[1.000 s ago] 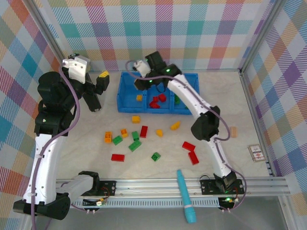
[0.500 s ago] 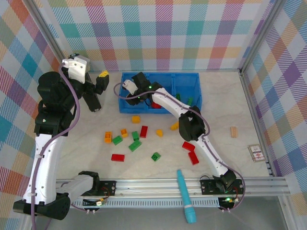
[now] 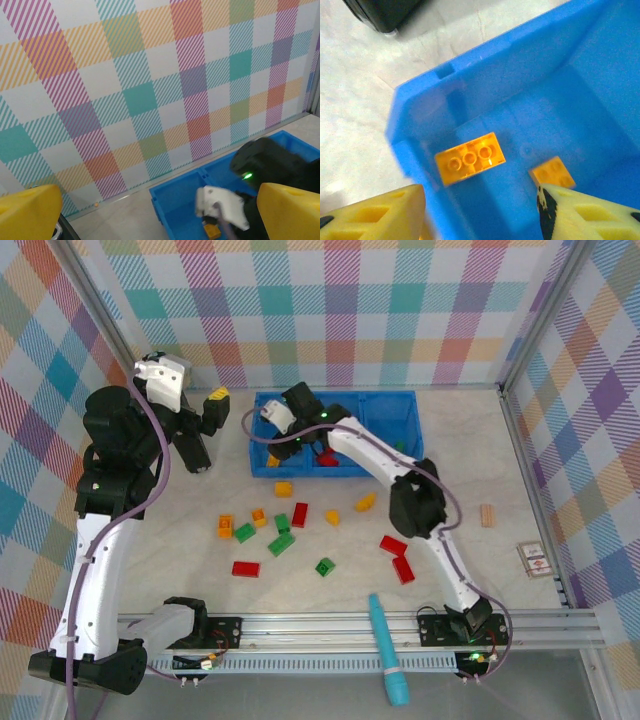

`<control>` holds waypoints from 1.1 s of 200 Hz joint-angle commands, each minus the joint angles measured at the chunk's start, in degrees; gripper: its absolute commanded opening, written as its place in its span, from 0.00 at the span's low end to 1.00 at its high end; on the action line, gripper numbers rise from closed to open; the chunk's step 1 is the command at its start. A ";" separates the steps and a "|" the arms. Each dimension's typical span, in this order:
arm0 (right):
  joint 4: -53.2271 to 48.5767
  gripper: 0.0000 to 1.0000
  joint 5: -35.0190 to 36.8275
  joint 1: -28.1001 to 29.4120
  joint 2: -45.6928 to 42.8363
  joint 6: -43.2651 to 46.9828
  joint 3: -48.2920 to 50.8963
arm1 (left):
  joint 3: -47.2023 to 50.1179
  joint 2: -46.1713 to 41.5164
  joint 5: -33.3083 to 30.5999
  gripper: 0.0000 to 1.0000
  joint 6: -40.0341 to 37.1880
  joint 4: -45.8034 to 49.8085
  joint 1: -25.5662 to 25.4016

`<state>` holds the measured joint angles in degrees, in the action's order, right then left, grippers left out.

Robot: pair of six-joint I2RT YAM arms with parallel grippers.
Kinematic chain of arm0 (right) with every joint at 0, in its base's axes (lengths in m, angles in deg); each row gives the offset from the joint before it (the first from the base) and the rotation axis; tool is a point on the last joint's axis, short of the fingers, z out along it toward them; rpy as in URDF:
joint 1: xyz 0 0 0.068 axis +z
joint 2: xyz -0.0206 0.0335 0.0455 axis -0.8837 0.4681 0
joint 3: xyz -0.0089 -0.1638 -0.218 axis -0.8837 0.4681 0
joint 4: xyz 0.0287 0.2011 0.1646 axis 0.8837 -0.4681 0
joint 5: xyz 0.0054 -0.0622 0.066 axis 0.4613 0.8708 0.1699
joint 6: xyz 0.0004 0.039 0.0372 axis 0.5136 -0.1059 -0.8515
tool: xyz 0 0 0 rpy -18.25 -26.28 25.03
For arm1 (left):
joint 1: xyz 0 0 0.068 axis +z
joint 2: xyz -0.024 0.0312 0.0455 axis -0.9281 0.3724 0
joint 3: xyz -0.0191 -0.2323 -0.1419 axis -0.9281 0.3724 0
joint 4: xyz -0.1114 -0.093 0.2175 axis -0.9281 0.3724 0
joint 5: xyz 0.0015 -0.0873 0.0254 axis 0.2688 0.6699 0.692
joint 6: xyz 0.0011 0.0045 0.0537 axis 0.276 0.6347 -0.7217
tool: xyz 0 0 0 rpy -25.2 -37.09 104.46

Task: Sort the legos into containers by color
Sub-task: Place the lego in the container, then pick up the lego from the center of the table.

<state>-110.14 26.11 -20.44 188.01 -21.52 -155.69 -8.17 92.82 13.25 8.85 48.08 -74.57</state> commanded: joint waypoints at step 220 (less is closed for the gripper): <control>27.79 0.69 6.18 -12.26 -35.10 -78.46 72.19 | 0.22 -0.38 2.13 1.00 0.20 -1.86 0.15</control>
<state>-86.90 35.31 -32.68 150.11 -98.61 -82.27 -7.71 92.56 14.81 8.89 47.71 -74.57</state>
